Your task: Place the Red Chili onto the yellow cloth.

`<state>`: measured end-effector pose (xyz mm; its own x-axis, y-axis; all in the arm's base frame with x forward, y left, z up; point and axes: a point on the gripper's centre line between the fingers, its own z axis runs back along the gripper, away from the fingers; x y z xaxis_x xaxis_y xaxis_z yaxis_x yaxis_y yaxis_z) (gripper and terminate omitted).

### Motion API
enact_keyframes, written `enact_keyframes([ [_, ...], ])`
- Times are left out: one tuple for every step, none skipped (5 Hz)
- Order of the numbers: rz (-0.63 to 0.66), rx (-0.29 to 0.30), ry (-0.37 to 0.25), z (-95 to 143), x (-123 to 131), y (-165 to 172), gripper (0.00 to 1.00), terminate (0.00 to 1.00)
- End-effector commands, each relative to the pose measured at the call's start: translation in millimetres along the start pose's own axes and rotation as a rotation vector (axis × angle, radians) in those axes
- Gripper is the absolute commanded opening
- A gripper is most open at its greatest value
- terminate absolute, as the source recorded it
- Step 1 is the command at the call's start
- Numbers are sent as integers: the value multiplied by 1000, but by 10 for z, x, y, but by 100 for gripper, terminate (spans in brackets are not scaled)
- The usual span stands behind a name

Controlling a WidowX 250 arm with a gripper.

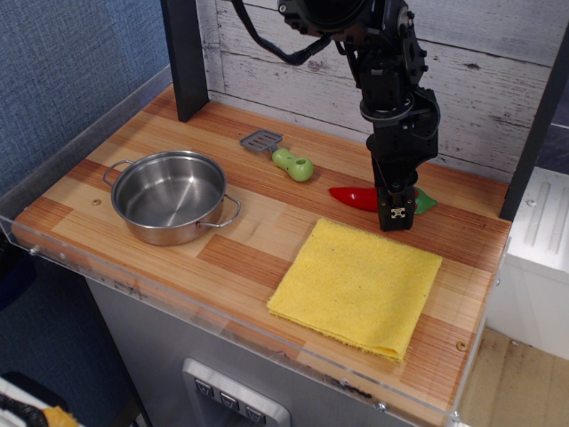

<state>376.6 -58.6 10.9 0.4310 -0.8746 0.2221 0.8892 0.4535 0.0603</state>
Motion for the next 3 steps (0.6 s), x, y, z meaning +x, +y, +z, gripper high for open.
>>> enact_keyframes([
  [-15,42,-20,104,91,-23,0,0],
  [-15,46,-19,139,86,-17,0,0],
  [16,43,-48,262,92,17,0,0],
])
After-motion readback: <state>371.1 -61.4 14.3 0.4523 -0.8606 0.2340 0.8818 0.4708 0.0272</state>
